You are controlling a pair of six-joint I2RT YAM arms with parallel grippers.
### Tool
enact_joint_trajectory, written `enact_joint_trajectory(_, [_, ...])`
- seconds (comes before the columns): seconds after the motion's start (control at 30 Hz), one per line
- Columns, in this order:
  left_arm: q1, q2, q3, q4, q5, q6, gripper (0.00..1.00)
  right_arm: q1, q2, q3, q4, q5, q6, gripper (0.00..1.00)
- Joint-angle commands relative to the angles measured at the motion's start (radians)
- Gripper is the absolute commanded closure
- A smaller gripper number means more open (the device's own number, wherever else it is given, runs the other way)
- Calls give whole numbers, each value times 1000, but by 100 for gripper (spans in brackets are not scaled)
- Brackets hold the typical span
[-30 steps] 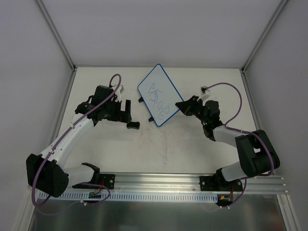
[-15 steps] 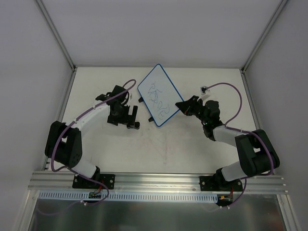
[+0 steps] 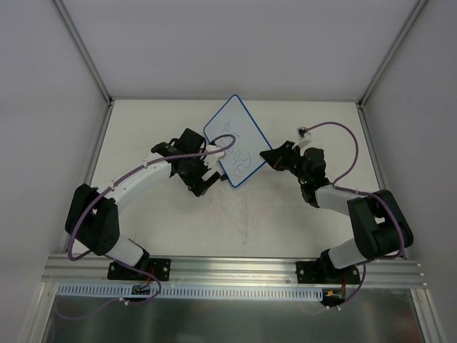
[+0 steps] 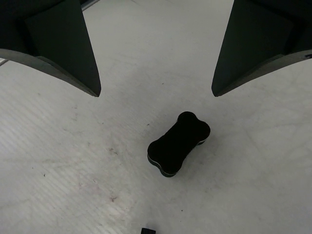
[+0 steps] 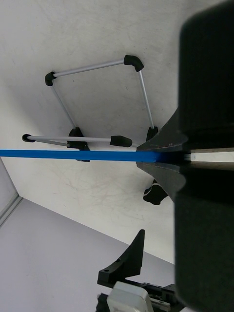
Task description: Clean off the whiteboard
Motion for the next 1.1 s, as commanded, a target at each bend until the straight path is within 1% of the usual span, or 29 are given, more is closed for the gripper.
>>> enact_joint_trajectory(0.0, [5, -45, -5, 6, 95, 252, 1, 0, 4, 30, 61, -26, -31, 100])
enact_joint_trajectory(0.03, [5, -45, -22, 6, 119, 329, 1, 0, 3, 30, 60, -25, -31, 100])
enact_joint_trajectory(0.1, [10, -39, -48, 6, 207, 403, 1, 0, 0, 28, 61, -25, -32, 100])
enact_joint_trajectory(0.13, [16, -36, -54, 8, 240, 462, 1, 0, 1, 28, 61, -23, -32, 100])
enact_joint_trajectory(0.17, [19, -29, -53, 8, 267, 479, 1, 0, 3, 28, 60, -25, -31, 100])
enact_joint_trajectory(0.27, [33, 65, -13, 6, 285, 481, 1, 0, 4, 31, 61, -29, -26, 100])
enact_joint_trajectory(0.37, [59, 125, 15, 11, 255, 486, 6, 0, 10, 33, 63, -31, -23, 100])
enact_joint_trajectory(0.5, [97, 191, 58, 21, 305, 484, 9, -1, 6, 30, 61, -32, -24, 100])
enact_joint_trajectory(0.73, [105, 248, 76, 44, 273, 490, 9, -1, 20, 40, 61, -43, -15, 100])
enact_joint_trajectory(0.77, [107, 257, 78, 46, 252, 489, 9, -1, 20, 40, 63, -43, -15, 100])
enact_joint_trajectory(0.9, [105, 297, 90, 47, 228, 480, 12, -3, 18, 37, 63, -42, -15, 100])
enact_joint_trajectory(1.07, [105, 300, 83, 57, 206, 474, 12, -5, 20, 39, 63, -43, -14, 100])
